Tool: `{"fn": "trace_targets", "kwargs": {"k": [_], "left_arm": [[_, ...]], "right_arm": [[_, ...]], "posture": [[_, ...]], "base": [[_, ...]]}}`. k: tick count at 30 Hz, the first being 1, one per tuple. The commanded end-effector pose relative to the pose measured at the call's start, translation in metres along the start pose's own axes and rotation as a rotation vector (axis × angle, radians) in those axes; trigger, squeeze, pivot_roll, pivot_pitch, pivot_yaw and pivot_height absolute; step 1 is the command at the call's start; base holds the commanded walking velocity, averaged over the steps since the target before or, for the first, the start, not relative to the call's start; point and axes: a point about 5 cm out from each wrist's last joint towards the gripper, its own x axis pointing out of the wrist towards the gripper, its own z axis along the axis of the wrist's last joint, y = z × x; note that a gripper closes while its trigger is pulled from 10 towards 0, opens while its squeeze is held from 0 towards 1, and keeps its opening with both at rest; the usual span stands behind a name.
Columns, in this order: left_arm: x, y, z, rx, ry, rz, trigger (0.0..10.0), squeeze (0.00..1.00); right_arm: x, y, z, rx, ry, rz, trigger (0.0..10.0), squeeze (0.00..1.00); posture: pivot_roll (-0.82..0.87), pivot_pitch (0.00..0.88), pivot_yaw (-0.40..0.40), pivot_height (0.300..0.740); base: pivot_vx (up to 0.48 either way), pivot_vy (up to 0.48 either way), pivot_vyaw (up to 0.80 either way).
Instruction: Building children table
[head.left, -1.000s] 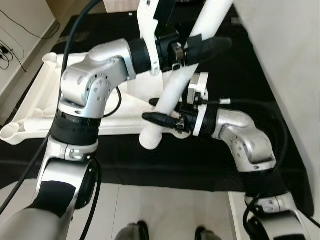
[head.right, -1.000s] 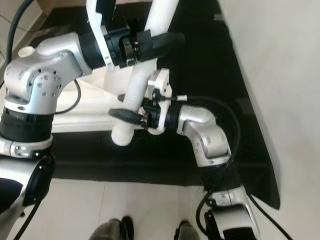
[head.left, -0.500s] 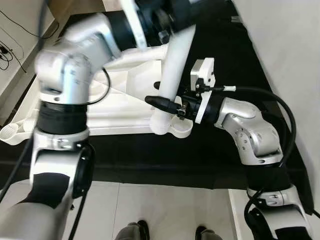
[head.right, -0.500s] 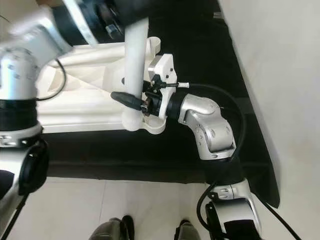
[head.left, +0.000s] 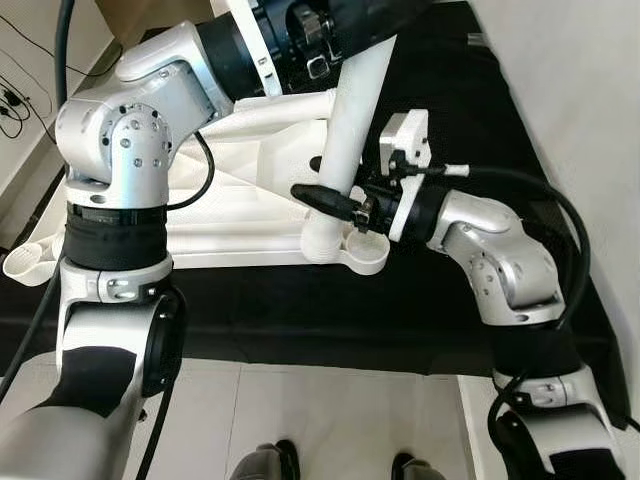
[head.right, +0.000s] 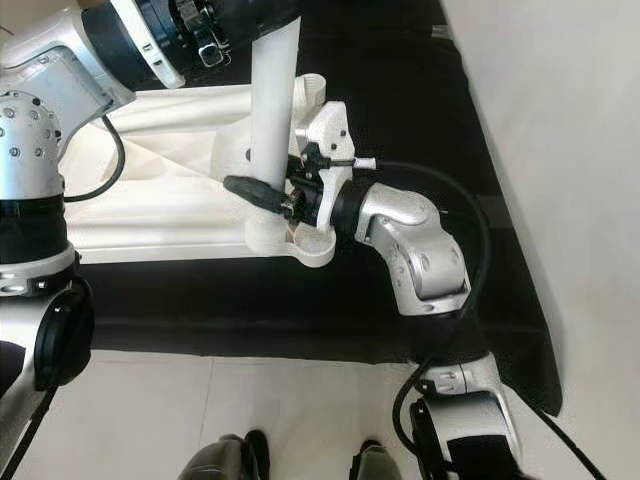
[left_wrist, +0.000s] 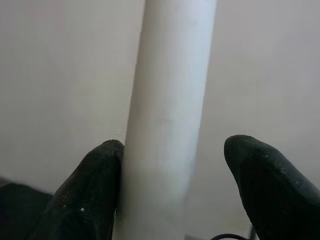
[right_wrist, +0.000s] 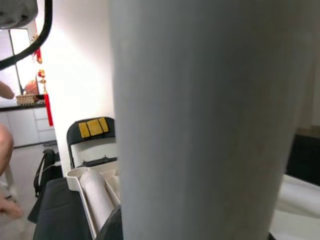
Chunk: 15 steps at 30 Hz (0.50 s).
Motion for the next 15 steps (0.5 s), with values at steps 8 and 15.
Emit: {"fn": "trace_targets", "kwargs": {"k": [8, 15], "left_arm": [[-0.011, -0.006, 0.023, 0.117, 0.015, -0.032, 10.0, 0.0], [-0.037, 0.014, 0.06, 0.264, -0.081, 0.273, 10.0, 0.0]], "right_arm": [[0.001, -0.018, 0.006, -0.023, -0.03, -0.135, 0.0, 0.0], [-0.015, -0.057, 0.018, -0.074, -0.026, -0.343, 0.0, 0.0]], "posture": [[0.03, 0.18, 0.076, 0.74], [0.02, 0.178, 0.066, 0.74]], "base": [[0.0, 0.0, 0.0], [0.0, 0.0, 0.0]]}}
